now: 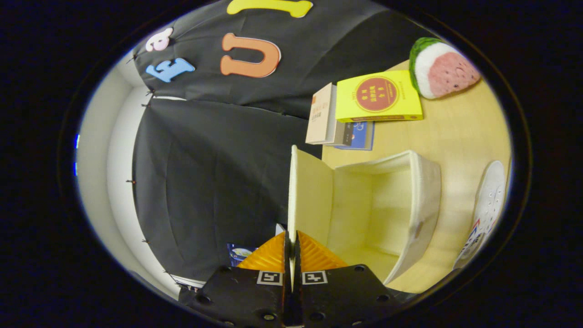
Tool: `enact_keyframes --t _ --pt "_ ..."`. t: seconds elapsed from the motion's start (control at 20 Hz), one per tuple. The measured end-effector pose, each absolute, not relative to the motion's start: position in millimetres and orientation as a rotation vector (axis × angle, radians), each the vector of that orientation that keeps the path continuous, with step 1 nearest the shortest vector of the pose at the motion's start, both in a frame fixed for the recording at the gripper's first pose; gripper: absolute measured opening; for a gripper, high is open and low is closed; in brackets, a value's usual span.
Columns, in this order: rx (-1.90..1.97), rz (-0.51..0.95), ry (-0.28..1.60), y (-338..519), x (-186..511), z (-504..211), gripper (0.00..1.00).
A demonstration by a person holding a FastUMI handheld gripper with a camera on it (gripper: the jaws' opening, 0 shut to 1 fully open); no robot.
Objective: Open the storage box then place both shoes into the box .Put the left shoe in first, then the right shoe, with the right side of both shoes facing outward in a uniform manner.
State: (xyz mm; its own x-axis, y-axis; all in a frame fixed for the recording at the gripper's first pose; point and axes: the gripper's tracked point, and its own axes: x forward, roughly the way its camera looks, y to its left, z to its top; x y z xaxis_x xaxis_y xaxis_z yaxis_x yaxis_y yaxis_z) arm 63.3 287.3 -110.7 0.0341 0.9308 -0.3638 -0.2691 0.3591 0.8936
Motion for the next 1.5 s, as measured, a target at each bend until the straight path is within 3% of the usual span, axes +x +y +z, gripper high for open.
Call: enact_keyframes --t 0.3,0.35,0.5,0.7,0.85,0.9,1.05,1.5 --pt "0.647 1.102 1.173 360 47 -95 0.06" --pt "0.641 1.113 1.179 374 44 -94 0.14" --pt "0.628 1.112 1.194 409 38 -92 0.14" --pt "0.632 1.167 1.21 450 20 -88 0.26" --pt "0.601 1.169 1.218 453 9 -98 0.69" --pt "0.587 1.155 1.22 449 8 -102 0.71" --pt "0.542 1.087 1.215 422 14 -120 0.93" --pt "0.337 0.841 1.177 272 35 -182 0.94"
